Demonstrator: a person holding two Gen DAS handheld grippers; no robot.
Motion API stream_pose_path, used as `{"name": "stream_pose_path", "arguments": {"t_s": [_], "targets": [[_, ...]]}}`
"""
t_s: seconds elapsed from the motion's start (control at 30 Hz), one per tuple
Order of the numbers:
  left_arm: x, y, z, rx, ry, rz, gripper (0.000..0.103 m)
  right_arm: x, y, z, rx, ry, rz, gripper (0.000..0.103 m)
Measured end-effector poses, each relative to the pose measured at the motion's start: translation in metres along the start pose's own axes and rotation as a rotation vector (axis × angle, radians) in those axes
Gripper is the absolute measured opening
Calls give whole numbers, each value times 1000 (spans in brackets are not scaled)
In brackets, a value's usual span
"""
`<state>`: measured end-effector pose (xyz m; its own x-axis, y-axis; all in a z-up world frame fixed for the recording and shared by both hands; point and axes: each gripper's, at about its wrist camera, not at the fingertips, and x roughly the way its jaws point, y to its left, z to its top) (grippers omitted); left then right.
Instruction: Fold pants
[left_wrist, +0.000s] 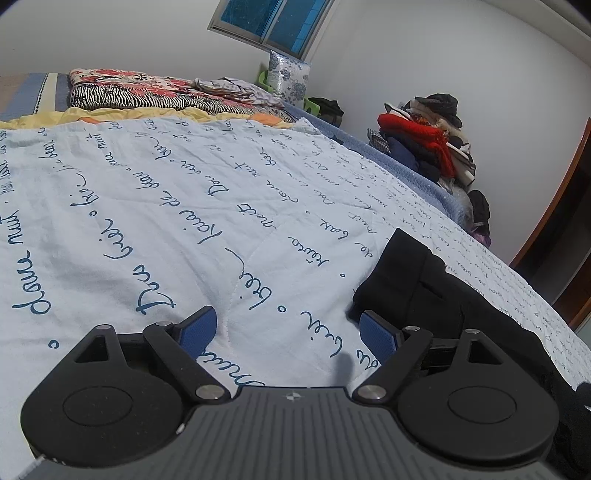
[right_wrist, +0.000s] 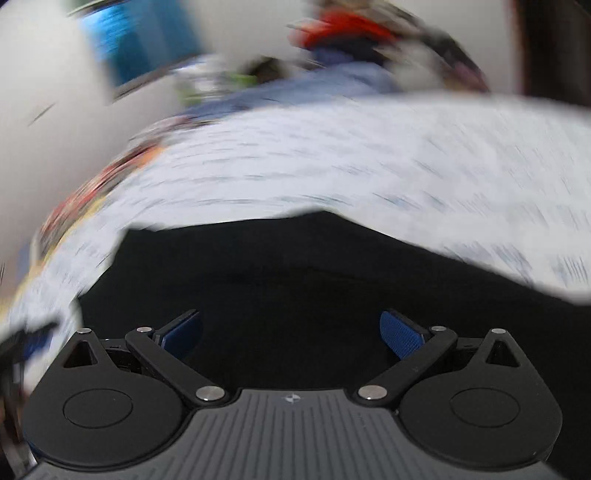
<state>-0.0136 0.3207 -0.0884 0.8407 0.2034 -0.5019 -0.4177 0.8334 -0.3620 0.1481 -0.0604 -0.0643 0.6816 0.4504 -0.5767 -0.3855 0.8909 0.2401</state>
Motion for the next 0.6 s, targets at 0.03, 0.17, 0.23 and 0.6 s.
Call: {"name": "stream_pose_path", "arguments": {"t_s": [0.03, 0.17, 0.23, 0.6], "targets": [[0, 0, 0, -1, 0, 0, 87, -2, 28, -5, -128, -24, 11, 103], [0, 0, 0, -6, -2, -3, 87, 10, 123, -38, -595, -61, 19, 103], [0, 1, 0, -10, -3, -6, 87, 27, 150, -53, -739, -38, -18, 103], [-1, 5, -1, -38, -9, -27, 87, 58, 190, -85, -1119, -179, -229, 102]]}}
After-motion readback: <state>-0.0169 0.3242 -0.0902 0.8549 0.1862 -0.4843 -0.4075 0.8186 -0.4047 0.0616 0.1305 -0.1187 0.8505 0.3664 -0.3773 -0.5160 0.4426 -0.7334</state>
